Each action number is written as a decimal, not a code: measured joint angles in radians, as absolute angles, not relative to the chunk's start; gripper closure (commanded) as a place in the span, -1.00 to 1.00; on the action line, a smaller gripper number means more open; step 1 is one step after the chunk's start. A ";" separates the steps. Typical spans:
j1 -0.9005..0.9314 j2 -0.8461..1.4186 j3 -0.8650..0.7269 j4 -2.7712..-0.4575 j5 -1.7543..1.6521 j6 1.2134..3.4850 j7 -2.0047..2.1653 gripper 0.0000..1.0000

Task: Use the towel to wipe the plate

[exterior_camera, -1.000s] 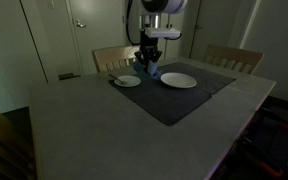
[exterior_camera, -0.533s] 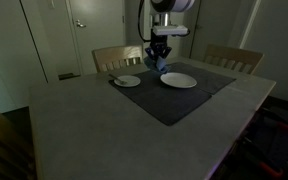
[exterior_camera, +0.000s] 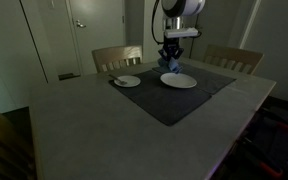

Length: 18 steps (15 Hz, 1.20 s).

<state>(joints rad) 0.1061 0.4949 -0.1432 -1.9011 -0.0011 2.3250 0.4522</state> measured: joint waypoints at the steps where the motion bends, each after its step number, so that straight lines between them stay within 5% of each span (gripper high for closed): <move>1: 0.097 0.495 -0.146 -1.908 -0.001 2.325 0.452 0.95; 18: 0.063 0.544 -0.177 -1.981 -0.025 2.340 0.490 0.95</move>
<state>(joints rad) 0.0632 0.5439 -0.1771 -1.9809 -0.0246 2.3397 0.4904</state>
